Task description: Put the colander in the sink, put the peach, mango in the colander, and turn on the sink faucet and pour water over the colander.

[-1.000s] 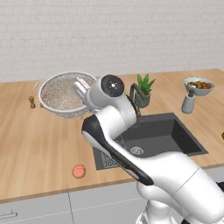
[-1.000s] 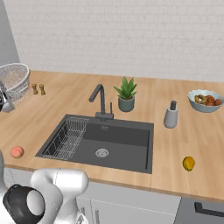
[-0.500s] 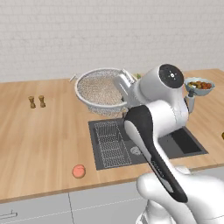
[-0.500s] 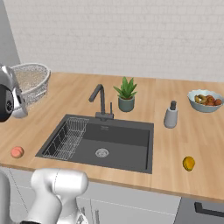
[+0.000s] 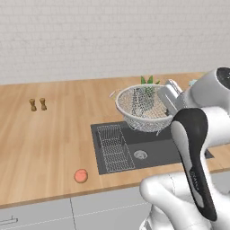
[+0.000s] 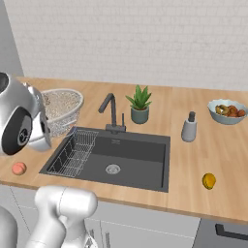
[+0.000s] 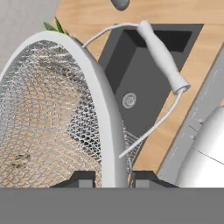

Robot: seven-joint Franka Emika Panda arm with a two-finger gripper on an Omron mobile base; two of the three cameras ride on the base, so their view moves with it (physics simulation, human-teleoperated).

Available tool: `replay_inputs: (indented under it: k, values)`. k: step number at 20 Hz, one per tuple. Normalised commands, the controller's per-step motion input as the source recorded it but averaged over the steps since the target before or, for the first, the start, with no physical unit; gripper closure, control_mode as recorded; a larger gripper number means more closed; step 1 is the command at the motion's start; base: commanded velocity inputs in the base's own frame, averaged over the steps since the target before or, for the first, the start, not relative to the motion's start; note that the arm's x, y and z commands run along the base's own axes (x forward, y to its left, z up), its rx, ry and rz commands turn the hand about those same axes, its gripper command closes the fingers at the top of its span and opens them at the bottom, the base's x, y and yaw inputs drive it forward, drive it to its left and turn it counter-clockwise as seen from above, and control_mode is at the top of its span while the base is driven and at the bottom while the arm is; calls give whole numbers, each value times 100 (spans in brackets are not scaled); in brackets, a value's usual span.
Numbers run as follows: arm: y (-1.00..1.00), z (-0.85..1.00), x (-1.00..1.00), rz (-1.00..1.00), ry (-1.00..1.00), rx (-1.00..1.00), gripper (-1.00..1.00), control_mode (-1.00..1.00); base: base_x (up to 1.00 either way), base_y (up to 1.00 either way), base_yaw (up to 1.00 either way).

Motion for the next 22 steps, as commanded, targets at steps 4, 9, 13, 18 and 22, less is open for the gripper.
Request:
replay_inputs:
  k: [4, 9, 13, 18, 22]
  values:
    - [-100, -32, -64, -5, 0, 3, 100, -100, 0, 0, 0]
    - [-100, -13, -29, 0, 3, 0, 100, -100, 0, 0, 0]
    - [-100, -5, 0, 0, 3, 0, 100, -100, 0, 0, 0]
    - [-100, -28, 23, 0, 15, 0, 100, -100, 0, 0, 0]
    - [-89, -56, 70, 17, 4, 1, 100, -100, 0, 0, 0]
